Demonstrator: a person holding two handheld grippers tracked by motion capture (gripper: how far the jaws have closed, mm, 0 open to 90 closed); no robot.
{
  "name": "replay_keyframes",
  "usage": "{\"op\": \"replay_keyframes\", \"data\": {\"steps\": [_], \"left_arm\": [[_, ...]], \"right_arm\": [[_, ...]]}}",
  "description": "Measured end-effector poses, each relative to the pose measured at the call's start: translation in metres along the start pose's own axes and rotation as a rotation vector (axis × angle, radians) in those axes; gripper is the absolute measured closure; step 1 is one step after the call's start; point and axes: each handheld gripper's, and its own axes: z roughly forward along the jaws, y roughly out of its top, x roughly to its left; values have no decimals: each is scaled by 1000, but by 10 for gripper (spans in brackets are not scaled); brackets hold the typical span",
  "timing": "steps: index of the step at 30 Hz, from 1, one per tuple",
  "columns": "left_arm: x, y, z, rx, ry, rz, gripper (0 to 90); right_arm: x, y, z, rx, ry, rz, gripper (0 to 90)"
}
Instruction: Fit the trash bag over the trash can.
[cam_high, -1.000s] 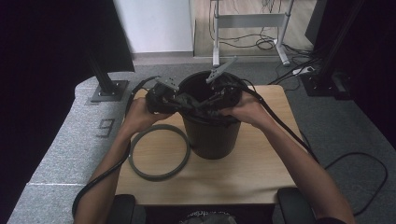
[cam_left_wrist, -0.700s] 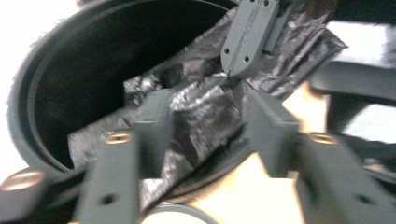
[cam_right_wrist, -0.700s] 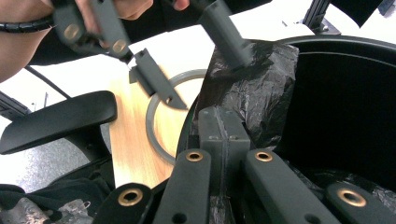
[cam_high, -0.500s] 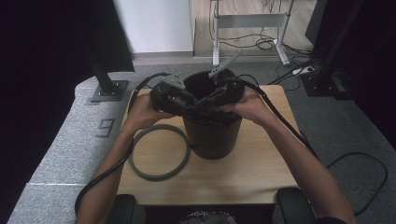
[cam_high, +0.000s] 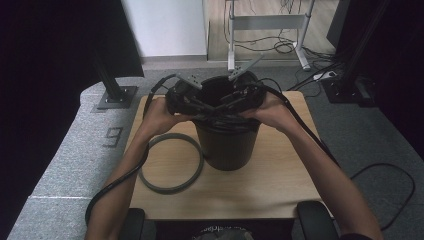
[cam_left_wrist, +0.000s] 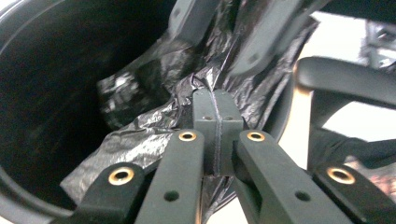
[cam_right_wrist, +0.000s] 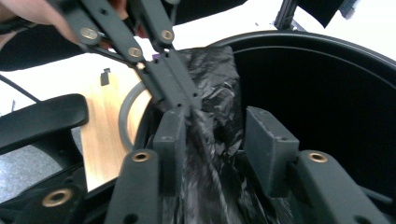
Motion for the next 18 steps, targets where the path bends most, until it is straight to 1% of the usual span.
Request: {"op": "replay_keyframes", "data": {"steps": [1, 2, 3, 4, 6, 8, 9, 10, 11, 13, 16, 18], "left_arm": [[-1, 1, 0, 1, -4, 2, 899], [-2, 2, 1, 9, 4, 3, 899], [-2, 2, 1, 13, 0, 2, 899], [-2, 2, 2, 17, -14, 1, 898], [-1, 1, 2, 12, -13, -1, 892], [3, 0, 2, 9, -8, -23, 897], [5, 0, 2, 16, 6, -36, 898], [8, 0, 1, 20, 19, -52, 899], [11, 0, 1, 20, 24, -65, 899], [20, 0, -2, 5, 40, -114, 898], [30, 0, -5, -16, 58, -166, 899], [34, 1, -6, -35, 59, -191, 898]], "right_arm": [[0, 0, 1, 7, -4, -2, 716], [-1, -1, 3, 8, 5, -3, 770], [-2, -1, 4, 0, 20, 4, 829], [-3, -1, 4, -8, 27, 8, 851], [-4, 0, 4, -20, 44, 21, 870], [-6, 0, 3, -23, 44, 30, 854], [-6, 0, 2, -25, 21, 31, 790], [-6, 0, 0, -34, -6, 31, 750], [-6, 1, -4, -43, -10, 39, 721], [-5, 1, -12, -62, -22, 53, 695], [-2, 0, -19, -62, -10, 45, 685], [2, -2, -20, -48, -2, 34, 673]]}}
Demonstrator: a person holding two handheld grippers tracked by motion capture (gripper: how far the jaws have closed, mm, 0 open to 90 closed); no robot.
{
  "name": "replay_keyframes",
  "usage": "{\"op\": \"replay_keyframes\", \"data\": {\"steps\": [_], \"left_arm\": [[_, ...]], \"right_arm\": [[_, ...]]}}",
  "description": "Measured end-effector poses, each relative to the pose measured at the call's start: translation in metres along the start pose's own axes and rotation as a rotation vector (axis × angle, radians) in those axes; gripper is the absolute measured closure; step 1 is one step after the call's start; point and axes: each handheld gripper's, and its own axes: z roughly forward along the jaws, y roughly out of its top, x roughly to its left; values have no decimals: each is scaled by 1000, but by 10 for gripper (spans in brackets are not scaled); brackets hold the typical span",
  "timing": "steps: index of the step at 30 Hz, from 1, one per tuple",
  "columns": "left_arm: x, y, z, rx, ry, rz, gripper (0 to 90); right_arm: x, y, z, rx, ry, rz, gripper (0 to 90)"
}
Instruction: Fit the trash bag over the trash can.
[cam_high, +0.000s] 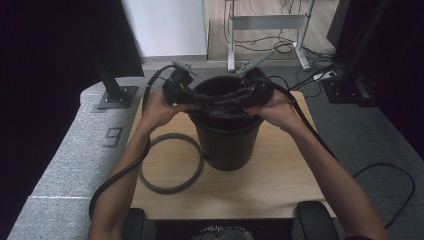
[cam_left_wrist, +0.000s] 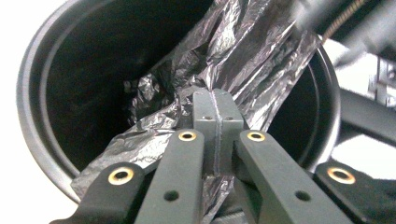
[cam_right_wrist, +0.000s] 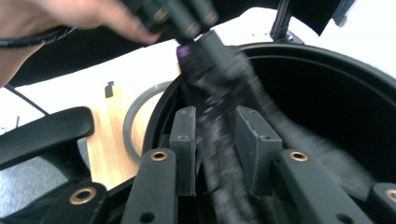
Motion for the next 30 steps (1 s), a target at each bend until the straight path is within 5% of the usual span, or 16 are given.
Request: {"op": "replay_keyframes", "data": {"steps": [10, 17, 27, 30], "left_arm": [[-8, 10, -11, -42, -45, 19, 897], [-17, 8, -7, -31, -86, 45, 896], [-20, 7, -2, -26, -120, 60, 896], [-20, 7, -2, -26, -110, 60, 895]], "right_arm": [[-6, -19, 26, 38, 0, 38, 559], [-11, -18, 23, -36, 2, 54, 542], [-12, -18, 21, -106, 19, 30, 860], [-11, -19, 22, -110, 11, 26, 890]]}}
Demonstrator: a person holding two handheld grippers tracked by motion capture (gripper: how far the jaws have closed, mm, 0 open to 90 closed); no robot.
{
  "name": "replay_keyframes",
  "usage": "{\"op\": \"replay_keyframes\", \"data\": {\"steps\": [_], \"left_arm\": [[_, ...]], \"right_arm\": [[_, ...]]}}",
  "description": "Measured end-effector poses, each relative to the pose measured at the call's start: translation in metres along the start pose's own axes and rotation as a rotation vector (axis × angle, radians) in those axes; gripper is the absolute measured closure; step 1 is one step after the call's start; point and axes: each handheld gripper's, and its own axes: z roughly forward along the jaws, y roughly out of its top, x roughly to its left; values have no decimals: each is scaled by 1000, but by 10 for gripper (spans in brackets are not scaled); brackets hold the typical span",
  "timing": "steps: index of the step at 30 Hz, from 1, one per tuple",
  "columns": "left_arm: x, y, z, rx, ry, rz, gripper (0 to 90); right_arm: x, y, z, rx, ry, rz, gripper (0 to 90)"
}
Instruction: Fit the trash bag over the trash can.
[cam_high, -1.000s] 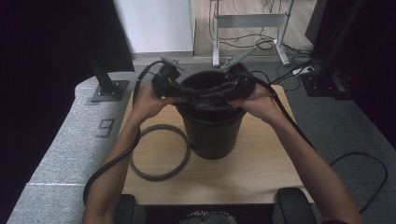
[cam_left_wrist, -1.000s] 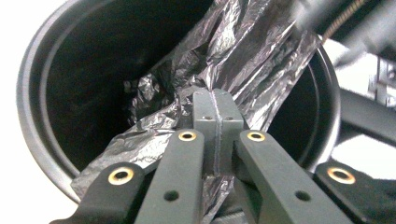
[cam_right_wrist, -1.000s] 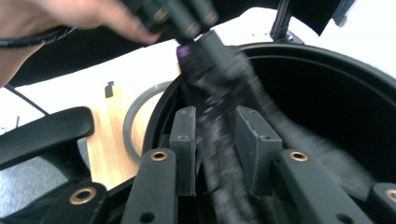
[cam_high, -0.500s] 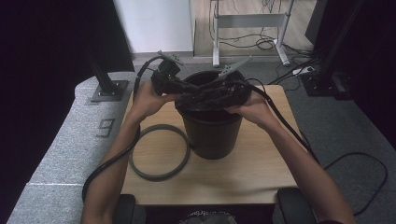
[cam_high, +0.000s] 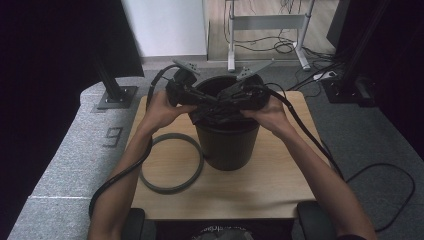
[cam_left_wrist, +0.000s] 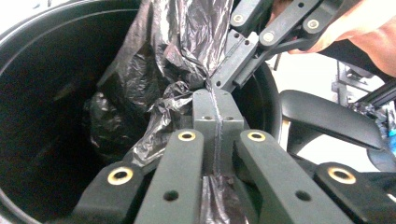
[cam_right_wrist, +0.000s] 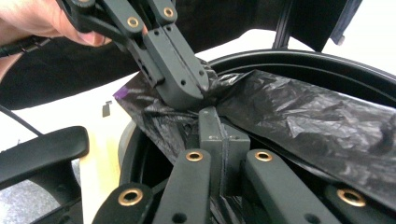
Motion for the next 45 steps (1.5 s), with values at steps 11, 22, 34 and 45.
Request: {"op": "replay_keyframes", "data": {"steps": [11, 22, 34, 45], "left_arm": [[8, -4, -8, -12, 109, -31, 899], [37, -16, -17, 1, 266, -103, 899], [64, -38, -35, 0, 375, -182, 898], [58, -33, -28, -28, 264, -156, 456]], "right_arm": [[-1, -6, -1, 47, -4, 2, 890], [-13, -19, -29, 65, -92, 30, 889], [-62, -41, -73, 85, -345, 116, 889], [-76, -35, -61, 76, -365, 140, 889]]}}
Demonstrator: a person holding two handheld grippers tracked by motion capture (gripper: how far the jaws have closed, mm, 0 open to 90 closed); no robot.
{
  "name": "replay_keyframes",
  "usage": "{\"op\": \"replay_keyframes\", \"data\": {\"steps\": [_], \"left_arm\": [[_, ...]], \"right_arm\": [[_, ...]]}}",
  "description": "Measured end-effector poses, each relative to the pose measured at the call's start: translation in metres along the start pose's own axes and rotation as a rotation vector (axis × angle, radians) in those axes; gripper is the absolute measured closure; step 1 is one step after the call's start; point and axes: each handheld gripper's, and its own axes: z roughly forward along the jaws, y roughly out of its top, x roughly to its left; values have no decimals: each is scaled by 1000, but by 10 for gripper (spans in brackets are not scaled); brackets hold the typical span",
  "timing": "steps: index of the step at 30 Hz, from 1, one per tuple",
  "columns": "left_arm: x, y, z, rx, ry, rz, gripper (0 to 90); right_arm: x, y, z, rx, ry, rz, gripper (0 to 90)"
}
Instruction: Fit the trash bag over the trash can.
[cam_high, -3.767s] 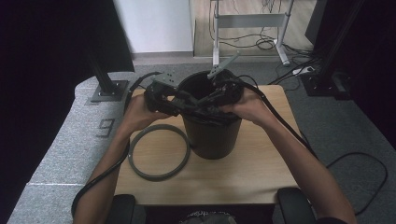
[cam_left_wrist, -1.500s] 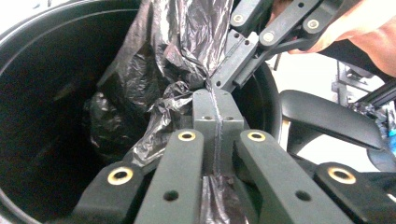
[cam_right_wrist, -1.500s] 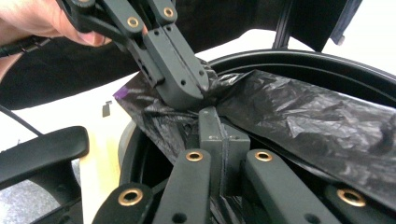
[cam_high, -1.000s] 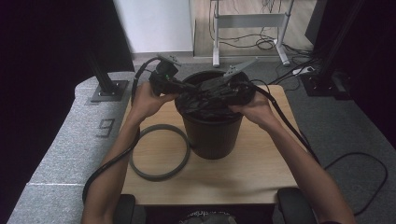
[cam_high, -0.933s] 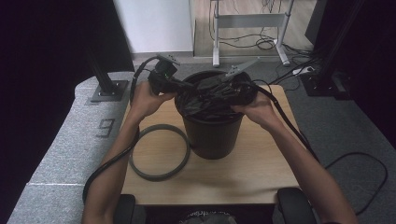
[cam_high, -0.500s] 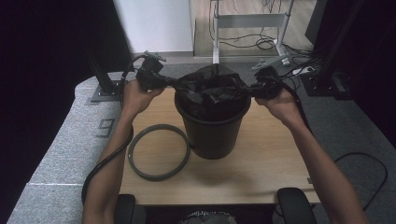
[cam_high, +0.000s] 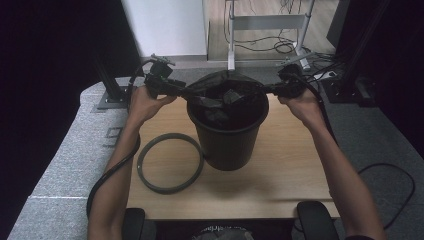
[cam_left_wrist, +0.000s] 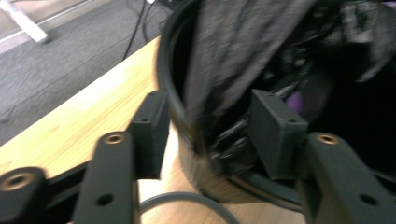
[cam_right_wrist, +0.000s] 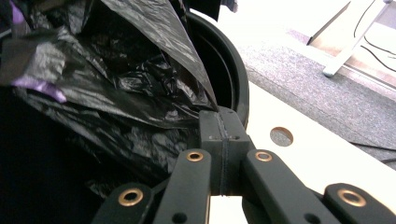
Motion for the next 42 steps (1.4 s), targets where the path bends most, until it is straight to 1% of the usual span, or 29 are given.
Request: {"op": "replay_keyframes", "data": {"steps": [2, 4, 5, 6, 7, 8, 9, 10, 11, 13, 15, 16, 18, 19, 20, 21, 22, 25, 28, 30, 31, 32, 33, 34, 35, 37, 39, 41, 42], "left_arm": [[-4, 1, 3, 15, 16, 17, 406], [-6, 1, 11, 61, 63, 22, 419], [-5, 0, 14, 75, 79, 23, 466], [-5, -1, 16, 80, 97, 21, 532], [-4, -2, 18, 83, 114, 18, 586], [-3, -3, 20, 87, 135, 18, 661], [-2, -4, 20, 83, 129, 15, 701], [-1, -4, 20, 75, 114, 6, 733], [0, -4, 21, 67, 109, -6, 769], [1, -3, 20, 63, 110, -21, 788], [0, -1, 20, 71, 119, -22, 815], [-1, -1, 21, 73, 123, -21, 815], [-3, 0, 21, 78, 128, -18, 815], [-3, 1, 21, 80, 122, -17, 815], [-4, 1, 21, 81, 120, -17, 814], [-5, 2, 22, 82, 118, -14, 813], [-5, 2, 22, 82, 116, -12, 810], [-7, 2, 23, 83, 110, -7, 802], [-8, 2, 23, 85, 106, -6, 801], [-8, 2, 22, 85, 108, -6, 805], [-8, 2, 22, 84, 107, -7, 810], [-8, 1, 22, 83, 105, -5, 814], [-7, 1, 22, 84, 103, -4, 819], [-7, 1, 22, 82, 101, -5, 824], [-7, 1, 22, 81, 101, -6, 827], [-7, 0, 22, 81, 99, -6, 833], [-8, 0, 21, 79, 99, -4, 839], [-8, -1, 21, 79, 102, -4, 852], [-8, -1, 20, 79, 104, -2, 857]], "right_arm": [[0, 4, 1, -6, 5, 3, 889], [1, 6, 3, -15, 13, 4, 889], [2, 7, 4, -15, 16, 5, 889], [2, 7, 5, -9, 16, 4, 876], [2, 7, 6, 0, 22, 8, 797], [2, 6, 6, 5, 20, 10, 730], [4, 5, 5, 13, 9, 4, 665], [5, 5, 3, 21, 11, -2, 606], [6, 4, 1, 25, 18, -2, 575], [11, 3, -6, 19, 43, -2, 524], [20, 3, -13, 20, 86, -17, 497], [26, 2, -16, 21, 107, -28, 482], [37, 2, -17, 23, 157, -41, 455], [41, 2, -16, 24, 174, -46, 438], [48, 2, -13, 32, 196, -52, 422], [52, 2, -10, 37, 205, -54, 411], [59, 3, -5, 42, 222, -64, 403], [75, 4, 9, 54, 254, -85, 383], [87, 5, 24, 57, 278, -84, 368], [93, 7, 33, 48, 300, -68, 368], [95, 8, 35, 46, 303, -67, 368], [96, 9, 38, 40, 297, -65, 368], [99, 11, 40, 36, 293, -60, 370], [100, 12, 42, 31, 298, -55, 392], [101, 13, 44, 30, 293, -50, 447], [103, 14, 48, 35, 283, -69, 639], [104, 14, 51, 42, 283, -76, 798], [104, 14, 54, 61, 288, -88, 881], [104, 14, 54, 63, 288, -93, 887]]}}
